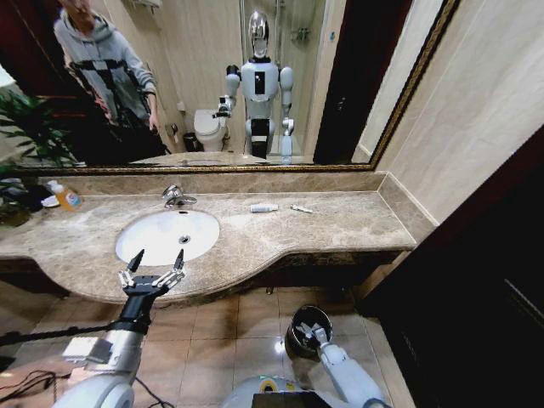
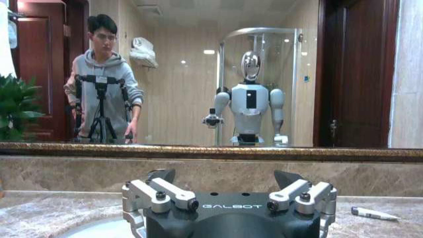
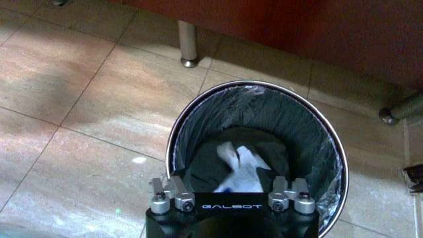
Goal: Pick up the trash from the sink and place it in the trash bin.
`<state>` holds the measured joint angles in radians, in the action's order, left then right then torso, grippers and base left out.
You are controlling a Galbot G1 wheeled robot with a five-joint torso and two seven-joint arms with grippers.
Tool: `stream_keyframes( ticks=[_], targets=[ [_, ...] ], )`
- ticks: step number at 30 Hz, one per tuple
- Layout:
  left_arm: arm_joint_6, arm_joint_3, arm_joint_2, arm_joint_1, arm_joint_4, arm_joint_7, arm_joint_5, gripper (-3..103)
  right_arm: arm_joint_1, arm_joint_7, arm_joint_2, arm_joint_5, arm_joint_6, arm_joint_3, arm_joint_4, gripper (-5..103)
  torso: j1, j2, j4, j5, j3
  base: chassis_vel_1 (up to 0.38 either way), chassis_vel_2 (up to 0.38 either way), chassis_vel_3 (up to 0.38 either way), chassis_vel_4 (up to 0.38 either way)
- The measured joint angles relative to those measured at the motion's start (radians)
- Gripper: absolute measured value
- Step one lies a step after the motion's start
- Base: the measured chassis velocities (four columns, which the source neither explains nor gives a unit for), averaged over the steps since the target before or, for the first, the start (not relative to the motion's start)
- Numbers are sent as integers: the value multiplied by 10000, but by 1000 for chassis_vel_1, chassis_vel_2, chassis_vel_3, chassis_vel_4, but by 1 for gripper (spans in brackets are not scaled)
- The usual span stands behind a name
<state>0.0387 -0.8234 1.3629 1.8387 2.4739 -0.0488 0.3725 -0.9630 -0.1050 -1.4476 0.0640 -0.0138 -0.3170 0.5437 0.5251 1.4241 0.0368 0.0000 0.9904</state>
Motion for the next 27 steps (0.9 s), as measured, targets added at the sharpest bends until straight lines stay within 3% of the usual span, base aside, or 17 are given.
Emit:
stream_keyframes(
  ticks=[3,4,6,8,9,21,25,27],
  targets=[
    [0,0,0,0,0,0,0,100,-102,8,4,47,10,1,134,83,0,0,0,0,0,0,0,0,0],
    [0,0,0,0,0,0,0,100,-102,8,4,47,10,1,134,83,0,0,0,0,0,0,0,0,0],
    [0,0,0,0,0,0,0,100,-197,13,4,47,-1,2,296,93,0,0,0,0,0,0,0,0,0],
    [0,0,0,0,0,0,0,100,-240,15,5,47,-6,2,366,93,0,0,0,0,0,0,0,0,0],
    [0,0,0,0,0,0,0,100,-336,19,6,48,-27,3,513,99,0,0,0,0,0,0,0,0,0],
    [0,0,0,0,0,0,0,100,-895,126,-118,289,-109,-226,1377,100,0,0,0,1,0,0,0,0,0],
    [0,0,0,0,0,-1,0,100,-1581,229,105,-452,-128,-381,2861,100,0,0,1,1,0,0,0,0,0],
    [0,0,0,0,0,0,0,100,-2275,426,305,-903,467,-598,4130,100,-1,0,-1,2,0,0,0,0,0]
  ],
)
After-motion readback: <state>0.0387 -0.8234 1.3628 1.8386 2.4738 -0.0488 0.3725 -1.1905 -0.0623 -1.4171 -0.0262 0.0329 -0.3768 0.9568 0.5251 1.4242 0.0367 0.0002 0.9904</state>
